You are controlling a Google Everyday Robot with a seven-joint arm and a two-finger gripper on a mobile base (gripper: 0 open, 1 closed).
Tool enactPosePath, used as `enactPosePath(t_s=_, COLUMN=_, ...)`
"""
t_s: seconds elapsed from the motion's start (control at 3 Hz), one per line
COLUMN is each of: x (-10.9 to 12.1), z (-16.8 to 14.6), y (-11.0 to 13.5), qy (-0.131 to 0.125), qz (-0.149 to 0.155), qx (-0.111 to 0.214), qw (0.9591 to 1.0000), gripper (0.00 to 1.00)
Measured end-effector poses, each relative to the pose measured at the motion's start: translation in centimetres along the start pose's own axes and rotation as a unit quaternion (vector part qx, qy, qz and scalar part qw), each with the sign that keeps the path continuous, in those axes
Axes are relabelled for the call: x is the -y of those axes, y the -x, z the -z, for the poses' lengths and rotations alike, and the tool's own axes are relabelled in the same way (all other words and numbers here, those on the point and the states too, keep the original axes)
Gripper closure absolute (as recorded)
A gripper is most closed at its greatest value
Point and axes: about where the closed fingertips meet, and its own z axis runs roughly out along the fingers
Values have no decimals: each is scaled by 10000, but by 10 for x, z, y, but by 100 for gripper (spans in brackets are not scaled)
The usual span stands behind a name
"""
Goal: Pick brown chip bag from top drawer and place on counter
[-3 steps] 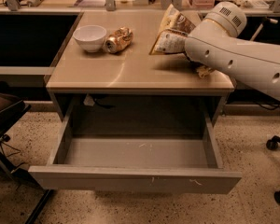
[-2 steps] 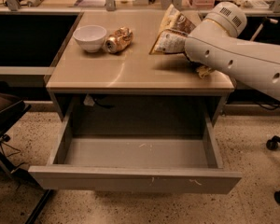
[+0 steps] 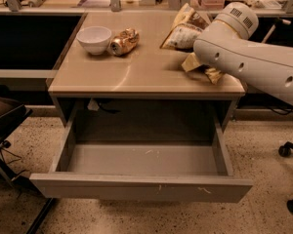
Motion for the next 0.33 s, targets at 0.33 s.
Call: enactPosePath(t_s=0.33, x=0, z=0, y=0, qy=0, qz=0, qx=0, qw=10000, gripper=0)
